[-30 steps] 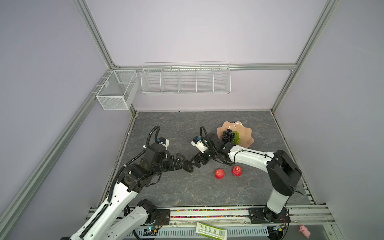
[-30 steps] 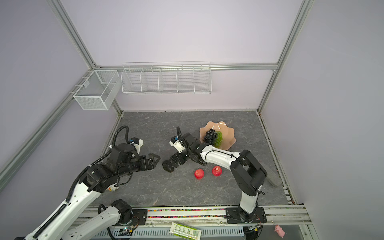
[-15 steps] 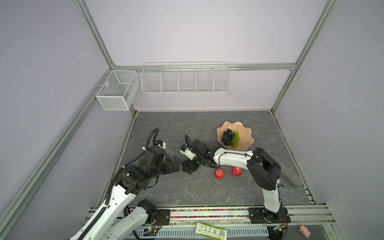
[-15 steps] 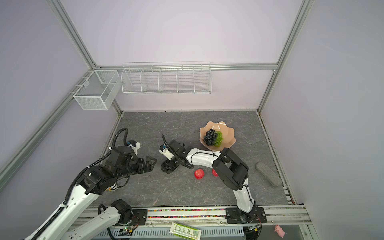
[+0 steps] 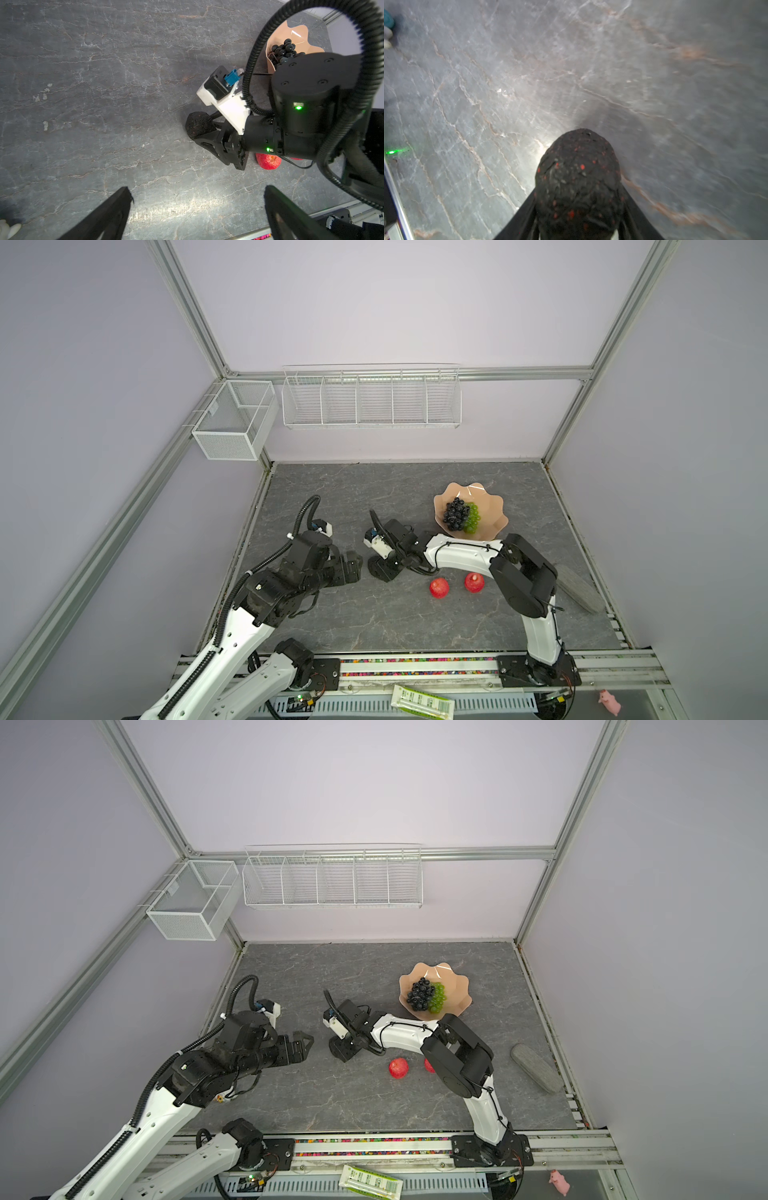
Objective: Place and organize the fake fruits in the fruit bowl
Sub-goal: 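Carry the avocado with the right gripper and set it in the bowl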
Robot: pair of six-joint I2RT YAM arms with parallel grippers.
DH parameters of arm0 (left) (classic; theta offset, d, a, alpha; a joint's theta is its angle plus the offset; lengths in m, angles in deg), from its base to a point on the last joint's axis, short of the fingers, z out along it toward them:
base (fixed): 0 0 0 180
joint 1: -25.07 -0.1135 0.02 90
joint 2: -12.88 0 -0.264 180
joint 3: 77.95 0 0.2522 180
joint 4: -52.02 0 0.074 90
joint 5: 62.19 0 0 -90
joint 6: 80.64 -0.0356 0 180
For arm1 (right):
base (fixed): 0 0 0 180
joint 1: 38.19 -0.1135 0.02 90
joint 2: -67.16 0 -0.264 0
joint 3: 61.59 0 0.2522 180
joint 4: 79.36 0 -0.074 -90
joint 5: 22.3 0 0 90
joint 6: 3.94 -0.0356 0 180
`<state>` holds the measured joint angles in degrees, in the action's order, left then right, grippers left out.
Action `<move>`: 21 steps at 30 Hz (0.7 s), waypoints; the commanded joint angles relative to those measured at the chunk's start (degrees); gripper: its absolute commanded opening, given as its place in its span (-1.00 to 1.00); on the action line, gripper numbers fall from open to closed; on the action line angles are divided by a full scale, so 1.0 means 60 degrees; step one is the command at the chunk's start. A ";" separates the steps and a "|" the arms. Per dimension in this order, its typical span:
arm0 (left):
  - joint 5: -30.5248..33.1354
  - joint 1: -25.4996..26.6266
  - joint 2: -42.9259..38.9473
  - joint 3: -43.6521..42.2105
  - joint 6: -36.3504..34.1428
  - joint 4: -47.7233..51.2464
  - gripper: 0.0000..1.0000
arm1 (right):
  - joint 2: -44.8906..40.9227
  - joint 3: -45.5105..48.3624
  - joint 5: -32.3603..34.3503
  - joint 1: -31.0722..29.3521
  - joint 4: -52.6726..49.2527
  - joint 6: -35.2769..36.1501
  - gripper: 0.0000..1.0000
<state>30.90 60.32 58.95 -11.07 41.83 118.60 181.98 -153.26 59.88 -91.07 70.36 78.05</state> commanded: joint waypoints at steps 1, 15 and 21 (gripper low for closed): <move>-0.0145 -0.0030 0.0306 -0.0109 -0.0340 -0.0710 0.99 | -0.1469 0.0398 -0.0170 0.0728 0.0166 -0.0098 0.01; -0.2794 0.0968 0.5514 0.2051 -0.1357 -0.5933 0.99 | -0.4626 0.1546 0.1265 0.5340 -0.1451 -0.0301 -0.01; -0.2955 0.1242 0.7120 0.3358 -0.1633 -0.5580 0.99 | -0.4134 0.1594 0.2035 0.6407 -0.1848 -0.0291 -0.01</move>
<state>14.47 66.99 99.43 6.02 34.11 85.55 155.66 -145.04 68.47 -53.82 61.38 76.59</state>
